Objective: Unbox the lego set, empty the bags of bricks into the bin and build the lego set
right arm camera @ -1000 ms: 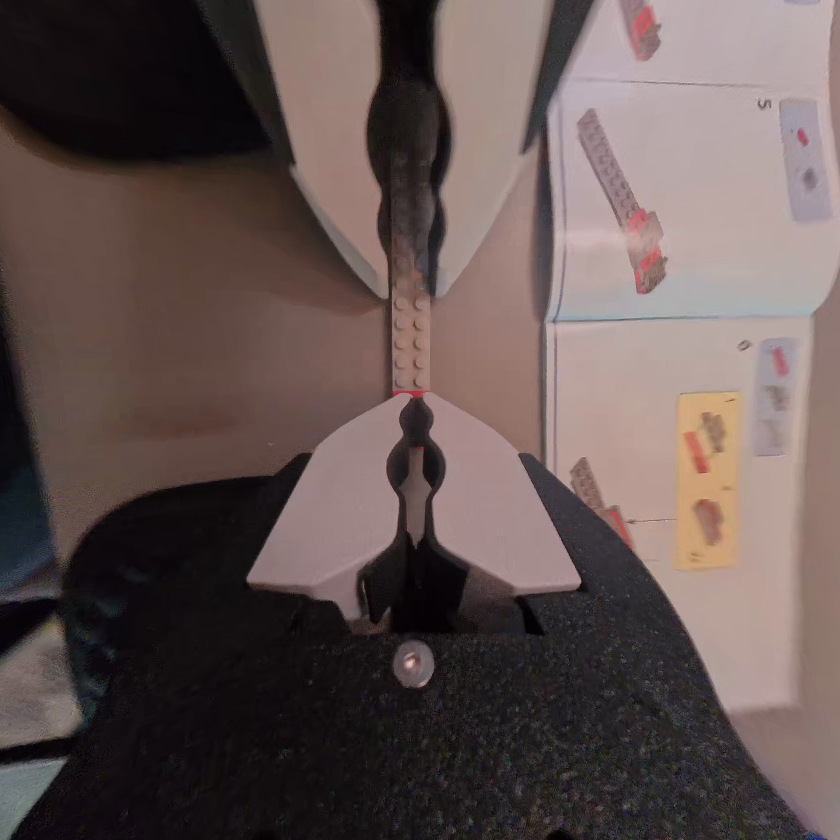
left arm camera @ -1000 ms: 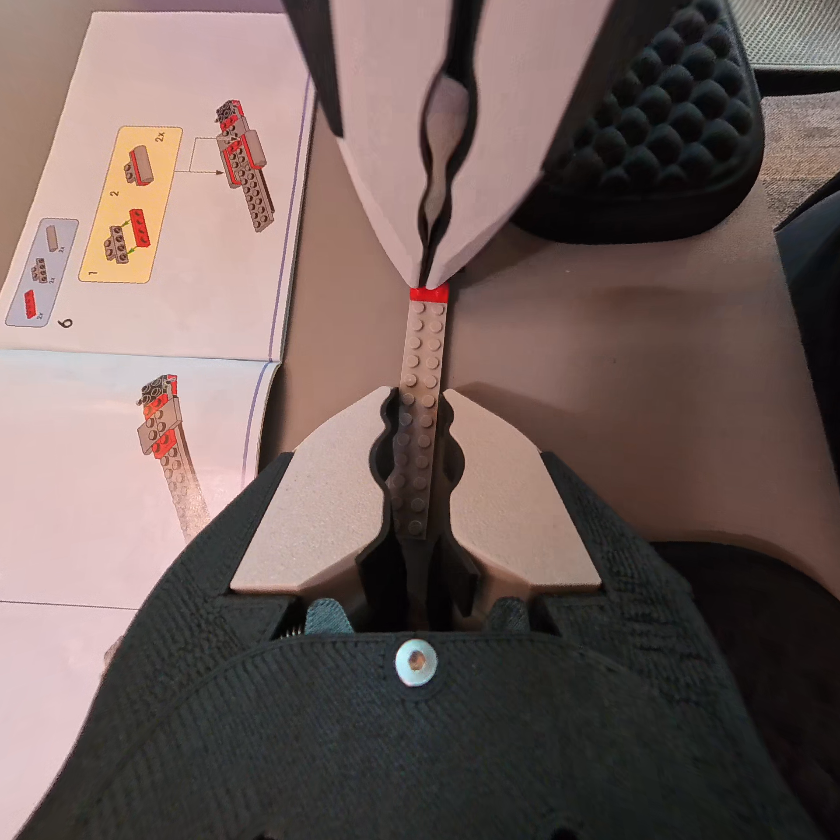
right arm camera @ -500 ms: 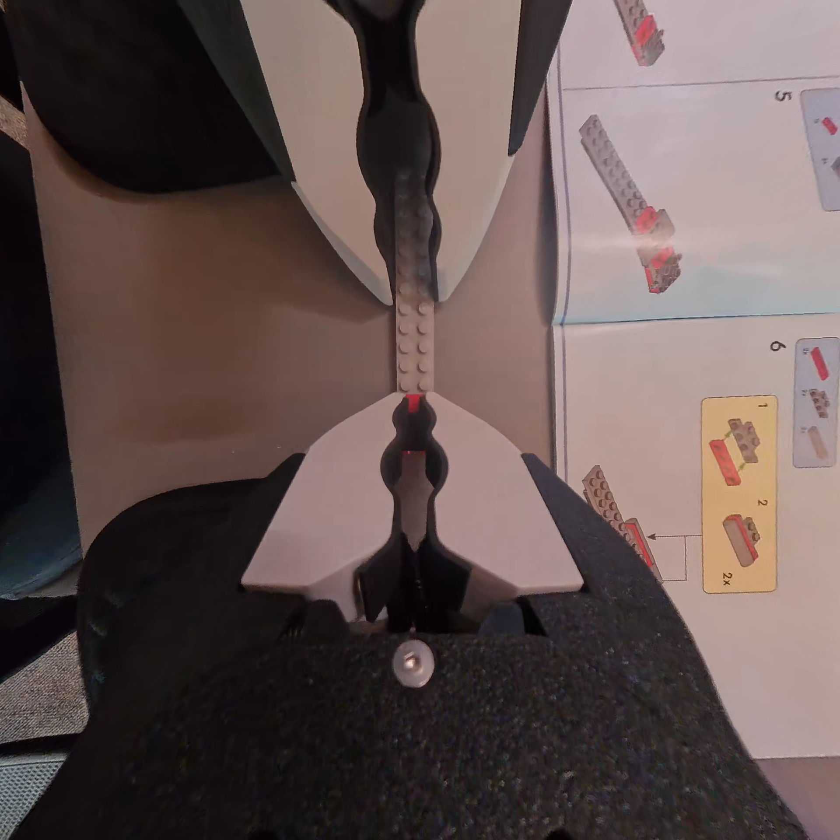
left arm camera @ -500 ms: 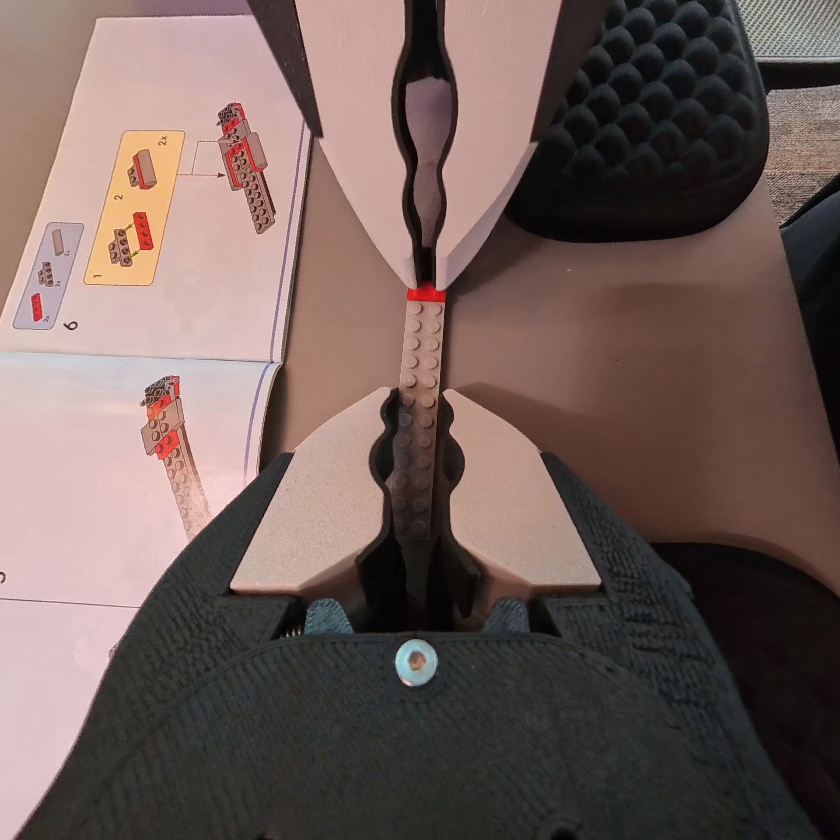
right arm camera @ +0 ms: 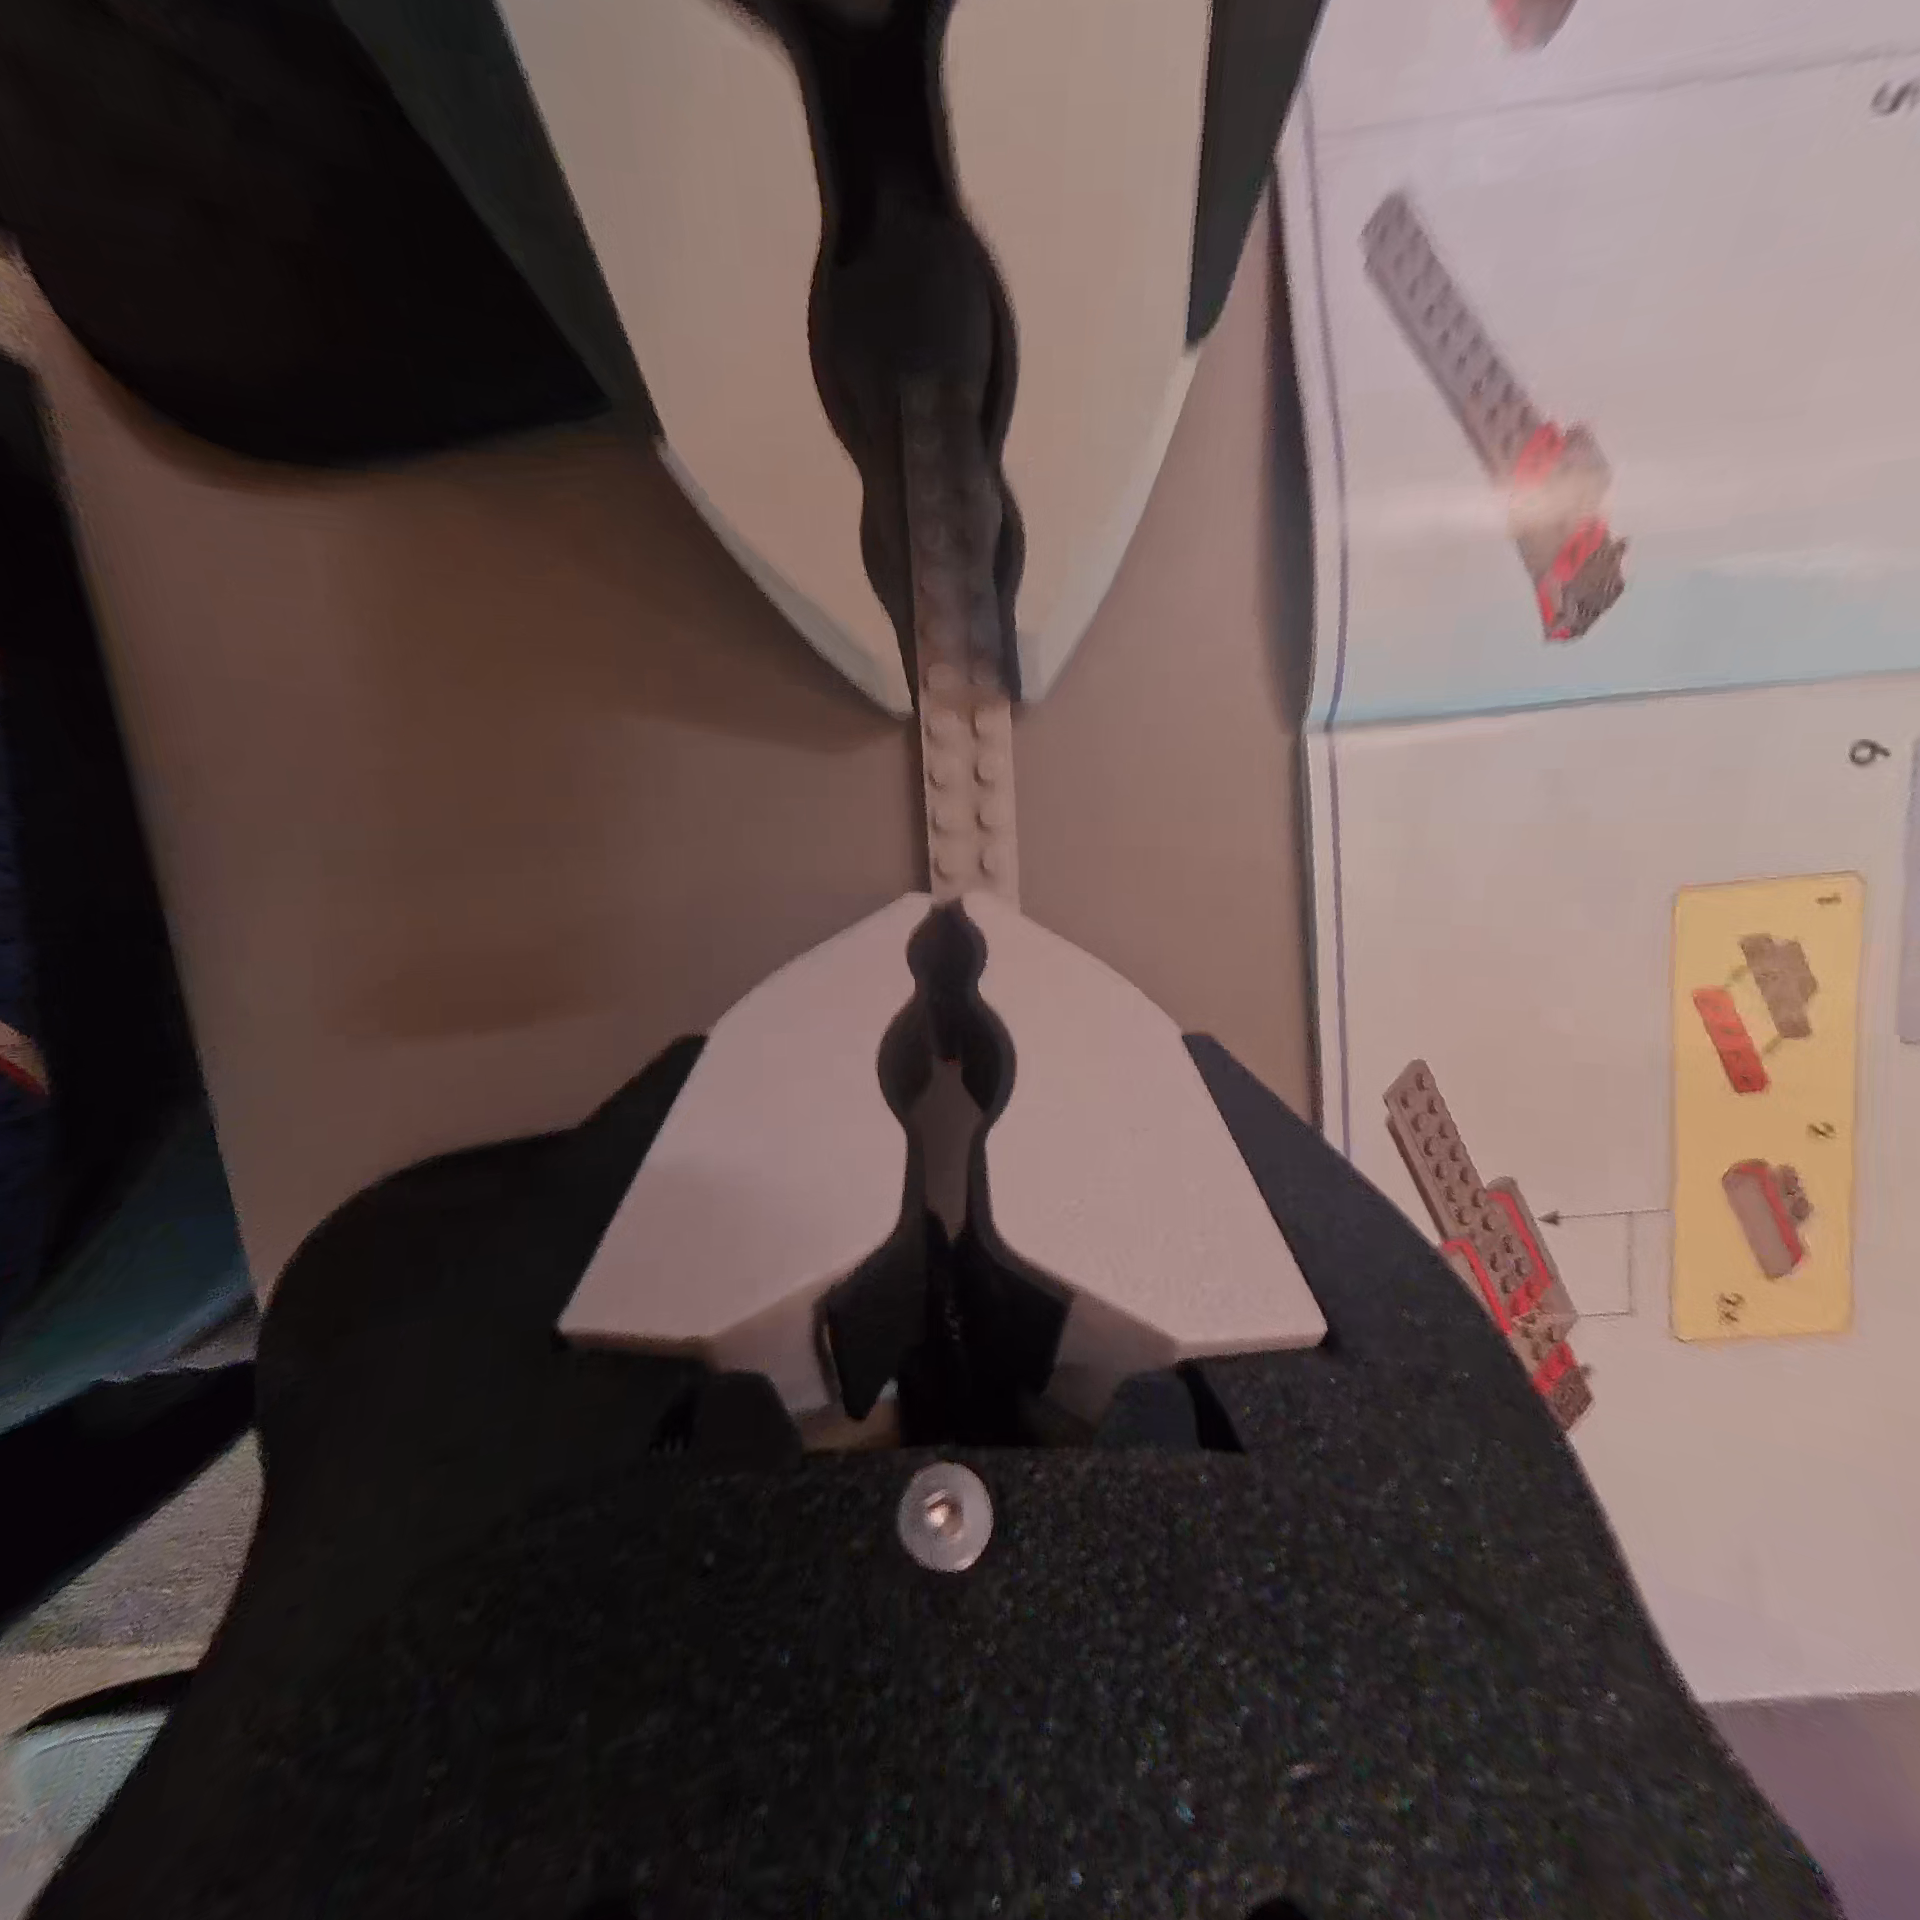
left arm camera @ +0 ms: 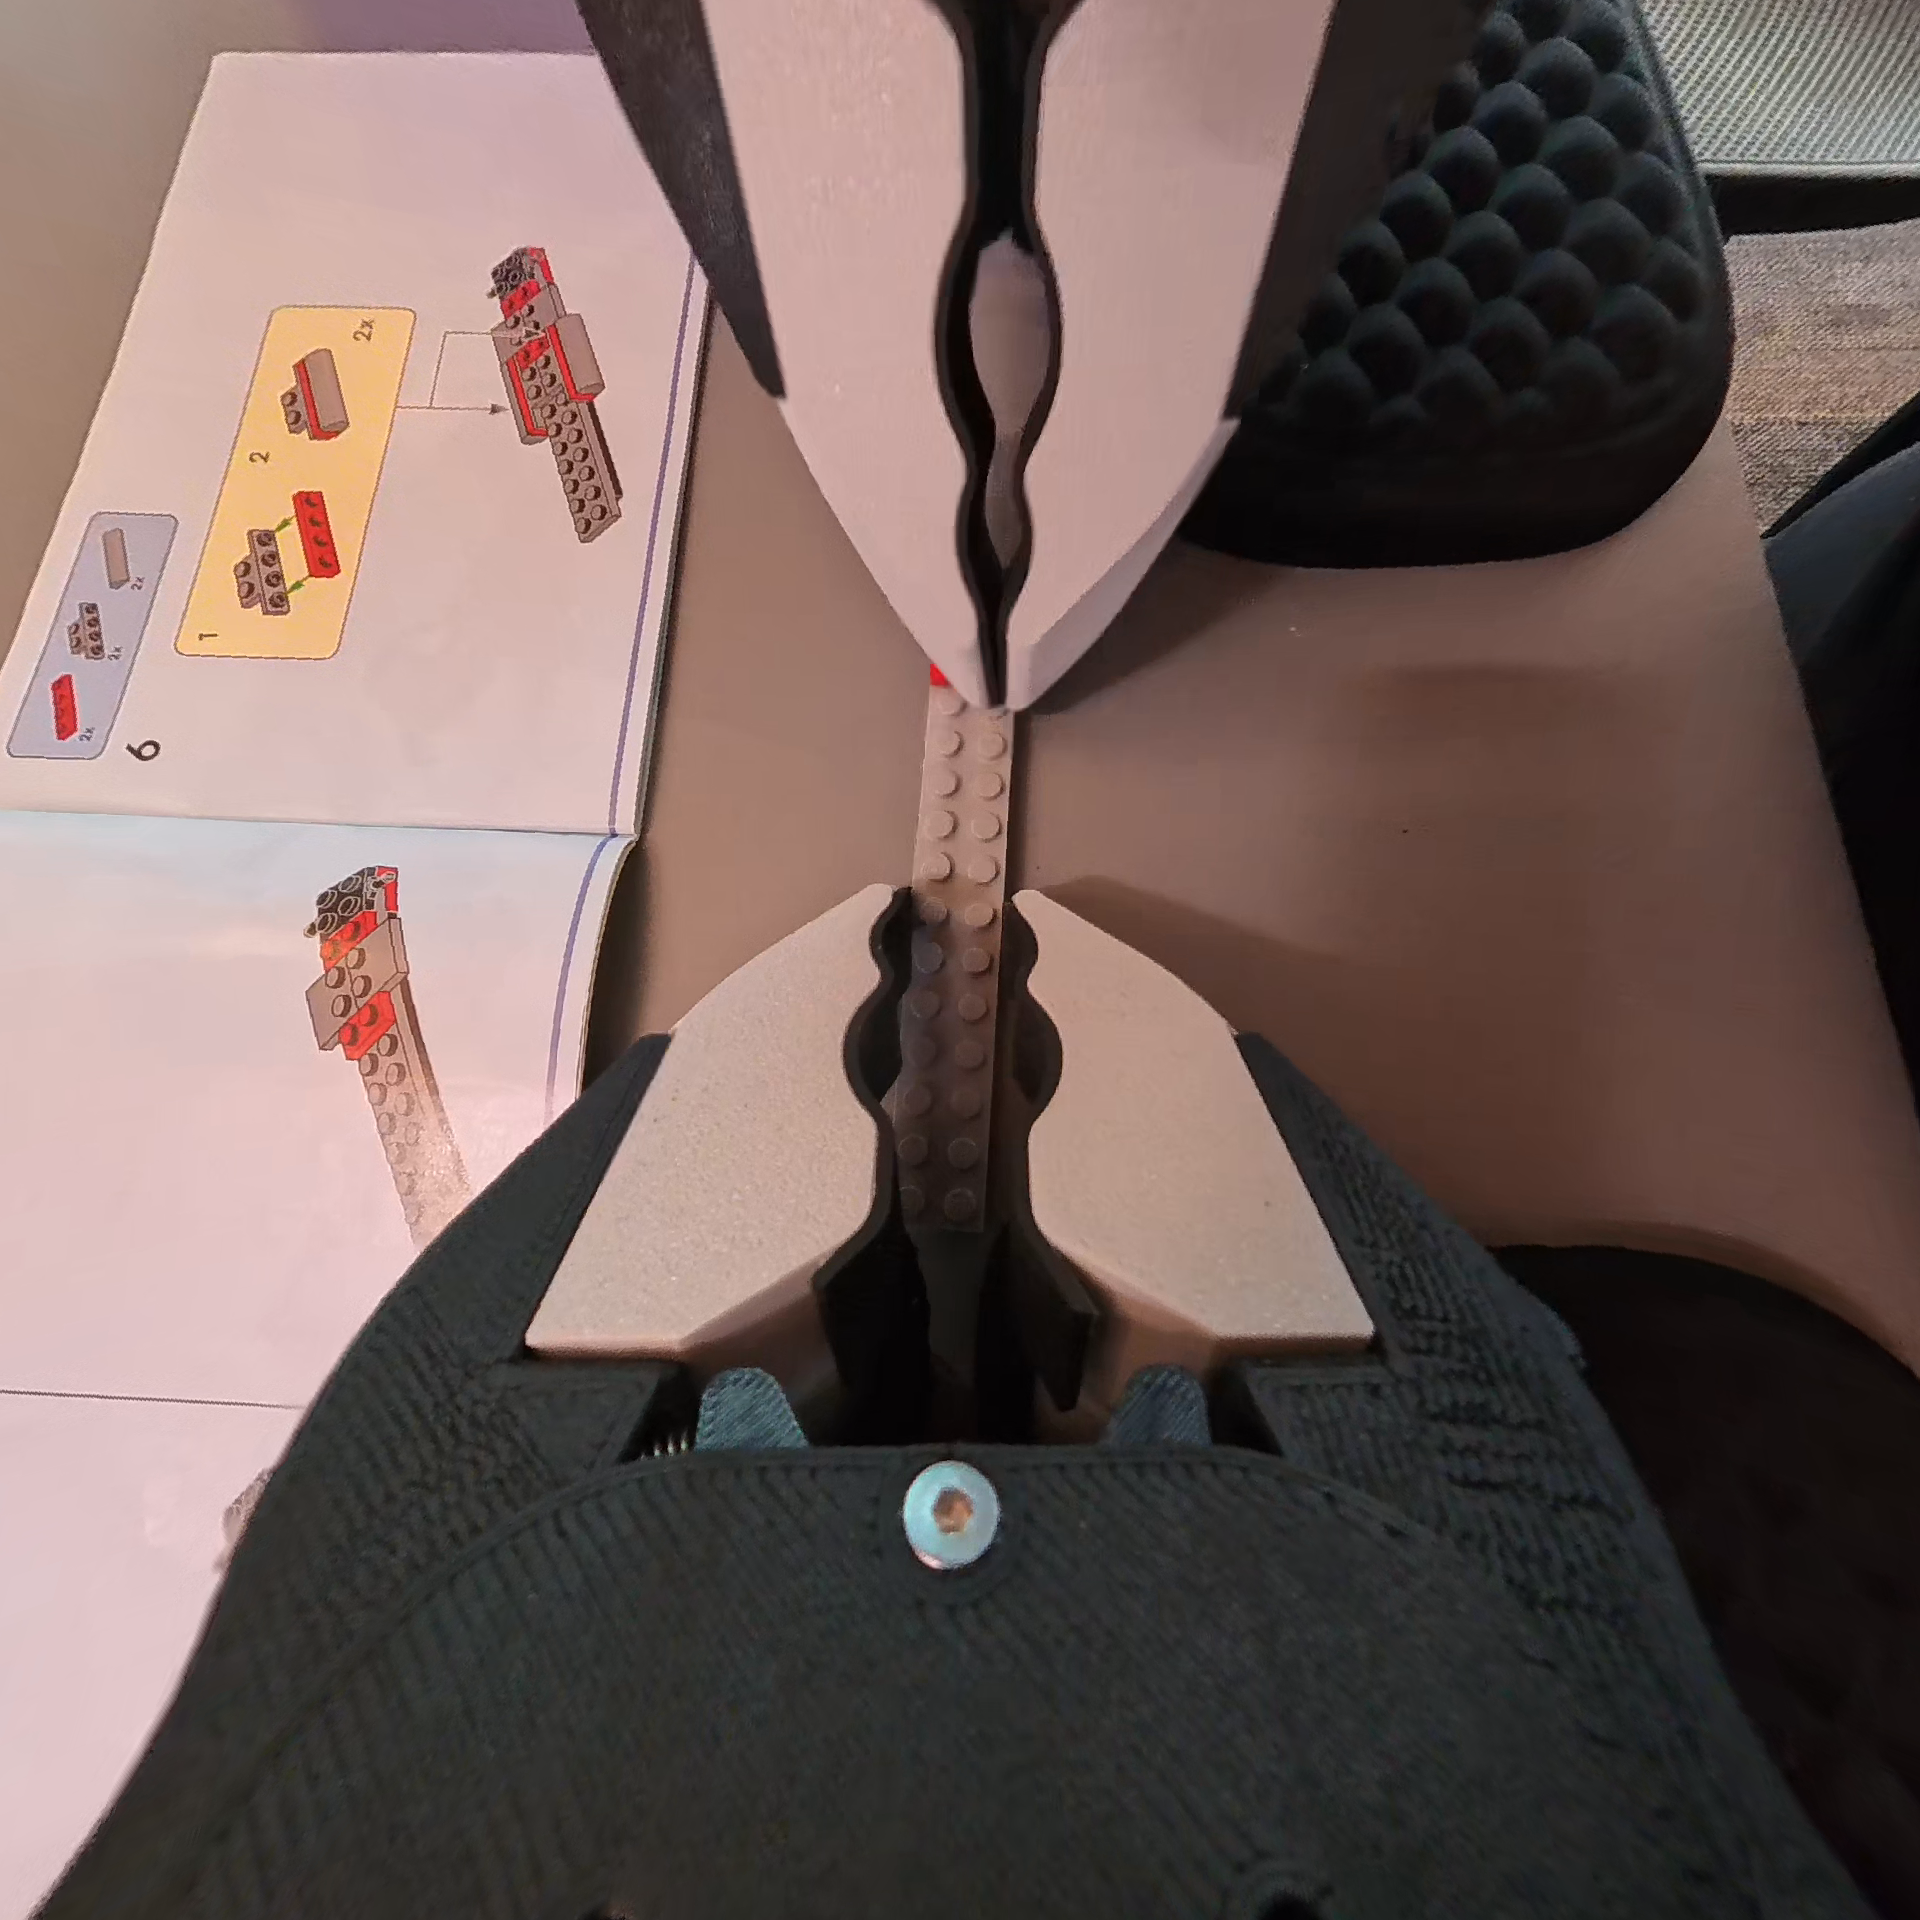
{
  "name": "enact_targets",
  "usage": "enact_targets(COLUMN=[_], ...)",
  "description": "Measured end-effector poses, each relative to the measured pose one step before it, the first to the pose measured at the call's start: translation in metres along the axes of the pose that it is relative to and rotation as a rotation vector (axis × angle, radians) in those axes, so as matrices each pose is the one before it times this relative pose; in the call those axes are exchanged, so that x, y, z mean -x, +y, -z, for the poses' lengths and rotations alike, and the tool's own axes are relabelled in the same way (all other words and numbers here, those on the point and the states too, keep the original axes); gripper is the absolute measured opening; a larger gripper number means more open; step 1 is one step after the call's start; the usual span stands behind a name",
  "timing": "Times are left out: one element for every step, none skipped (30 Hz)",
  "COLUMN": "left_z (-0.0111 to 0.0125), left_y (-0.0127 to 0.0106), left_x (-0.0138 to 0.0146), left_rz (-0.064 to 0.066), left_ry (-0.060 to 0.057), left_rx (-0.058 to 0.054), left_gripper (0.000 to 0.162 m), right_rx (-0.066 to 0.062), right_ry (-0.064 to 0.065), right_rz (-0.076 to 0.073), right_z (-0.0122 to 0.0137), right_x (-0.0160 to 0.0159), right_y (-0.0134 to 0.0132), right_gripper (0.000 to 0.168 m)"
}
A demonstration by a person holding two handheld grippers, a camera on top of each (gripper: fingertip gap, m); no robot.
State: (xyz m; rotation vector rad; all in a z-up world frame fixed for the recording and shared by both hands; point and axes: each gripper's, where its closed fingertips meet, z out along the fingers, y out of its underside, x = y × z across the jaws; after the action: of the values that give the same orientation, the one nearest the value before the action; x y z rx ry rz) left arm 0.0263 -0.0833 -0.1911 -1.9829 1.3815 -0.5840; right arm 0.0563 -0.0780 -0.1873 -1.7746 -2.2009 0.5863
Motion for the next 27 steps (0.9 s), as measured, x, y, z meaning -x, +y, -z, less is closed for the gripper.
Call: enact_targets(left_z=[0.00007, -0.00062, -0.00112, 0.00006, 0.00082, 0.00067, 0.00063, 0.00060, 0.00042, 0.00013, -0.00008, -0.00016, -0.00004, 0.00003, -0.00006, -0.00006, 0.00010, 0.00010, 0.00007, 0.00009, -0.00009, 0.00003, 0.00000, 0.00002, 0.00007, 0.00000, 0.00001], left_y=[-0.00006, -0.00076, -0.00120, 0.00021, 0.00087, 0.00076, 0.00051, 0.00066, 0.00050, 0.00029, -0.00004, -0.00004, 0.00001, -0.00006, 0.00001, 0.00003, -0.00002, 0.00018, 0.00015, 0.00000, 0.00003, -0.00003, -0.00003, 0.00006, 0.00004, -0.00003, 0.00007], left_x=[-0.00008, -0.00154, -0.00255, -0.00003, 0.00126, 0.00168, 0.00125, 0.00080, 0.00063, 0.00032, 0.00002, -0.00010, 0.00015, 0.00012, -0.00007, 0.00007, -0.00001, 0.00018, 0.00014, 0.00019, -0.00003, -0.00003, 0.00001, 0.00000, 0.00006, 0.00013, 0.00012], left_rz=[-0.0046, -0.0044, -0.0019, -0.0060, -0.0068, 0.0057, 0.0125, 0.0055, -0.0046, -0.0067, -0.0027, -0.0006, 0.0002, 0.0021, 0.0026, 0.0006, -0.0015, -0.0018, -0.0002, 0.0013, 0.0016, 0.0010, 0.0003, 0.0005, 0.0008, -0.0005, -0.0015], left_ry=[-0.0010, 0.0069, 0.0120, -0.0043, -0.0084, -0.0064, -0.0019, -0.0022, -0.0062, -0.0066, -0.0026, -0.0009, -0.0007, 0.0002, 0.0003, -0.0006, -0.0008, -0.0004, -0.0003, 0.0003, 0.0010, 0.0010, 0.0007, 0.0005, 0.0003, 0.0002, -0.0004], left_rx=[0.0002, -0.0049, -0.0040, 0.0071, 0.0062, -0.0010, -0.0023, 0.0011, 0.0040, 0.0032, 0.0011, -0.0002, -0.0015, -0.0017, -0.0013, -0.0008, 0.0006, 0.0014, 0.0013, 0.0005, -0.0005, -0.0010, -0.0006, 0.0006, 0.0017, 0.0017, 0.0011], left_gripper=[0.016, 0.016, 0.016, 0.016, 0.016, 0.016, 0.016, 0.016, 0.016, 0.016, 0.016, 0.016, 0.016, 0.016, 0.016, 0.016, 0.016, 0.016, 0.016, 0.016, 0.016, 0.016, 0.016, 0.016, 0.016, 0.016, 0.016], right_rx=[0.0120, 0.0305, 0.0242, -0.0790, -0.1824, -0.1381, -0.0588, -0.0190, 0.0151, 0.0285, 0.0225, 0.0095, 0.0114, 0.0238, 0.0173, 0.0033, 0.0005, 0.0021, 0.0085, 0.0092, -0.0006, -0.0065, -0.0055, 0.0003, 0.0034, 0.0089, 0.0164], right_ry=[0.0127, 0.0075, 0.0054, 0.0202, 0.0030, 0.0080, 0.0101, 0.0248, 0.0052, -0.0133, -0.0201, -0.0199, 0.0050, 0.0075, 0.0125, 0.0049, -0.0062, -0.0026, -0.0033, -0.0018, -0.0024, -0.0033, -0.0007, -0.0039, 0.0019, 0.0047, -0.0042], right_rz=[0.0220, 0.0646, 0.0323, -0.0023, -0.0175, -0.0334, -0.0218, -0.0127, -0.0125, -0.0262, -0.0281, -0.0168, -0.0132, -0.0033, -0.0011, 0.0013, 0.0039, 0.0044, 0.0065, 0.0054, 0.0077, 0.0085, 0.0075, 0.0132, 0.0193, 0.0191, 0.0168], right_z=[0.00034, 0.00088, 0.00308, 0.00980, 0.01759, 0.01742, 0.01300, 0.00852, 0.00334, -0.00172, -0.00549, -0.00747, -0.00718, -0.00630, -0.00501, -0.00409, -0.00331, -0.00272, -0.00261, -0.00217, -0.00170, -0.00146, -0.00126, -0.00133, -0.00088, -0.00105, -0.00128], right_x=[0.00045, 0.00216, 0.00203, -0.00243, -0.00122, -0.00413, -0.00518, -0.00592, -0.00233, 0.00094, 0.00246, 0.00274, -0.00124, -0.00198, -0.00278, -0.00141, 0.00050, -0.00019, -0.00032, -0.00052, -0.00031, 0.00015, -0.00035, 0.00034, -0.00015, -0.00054, 0.00040], right_y=[-0.00042, 0.00181, 0.00041, -0.01164, -0.02292, -0.01753, -0.00676, 0.00162, 0.00855, 0.01086, 0.01031, 0.00855, 0.00810, 0.00828, 0.00602, 0.00307, 0.00192, 0.00159, 0.00219, 0.00178, 0.00018, -0.00086, -0.00120, -0.00075, -0.00081, -0.00015, 0.00079], right_gripper=[0.000, 0.002, 0.005, 0.008, 0.011, 0.014, 0.017, 0.018, 0.022, 0.031, 0.035, 0.036, 0.038, 0.041, 0.041, 0.041, 0.041, 0.041, 0.042, 0.042, 0.042, 0.042, 0.041, 0.039, 0.037, 0.035, 0.033])
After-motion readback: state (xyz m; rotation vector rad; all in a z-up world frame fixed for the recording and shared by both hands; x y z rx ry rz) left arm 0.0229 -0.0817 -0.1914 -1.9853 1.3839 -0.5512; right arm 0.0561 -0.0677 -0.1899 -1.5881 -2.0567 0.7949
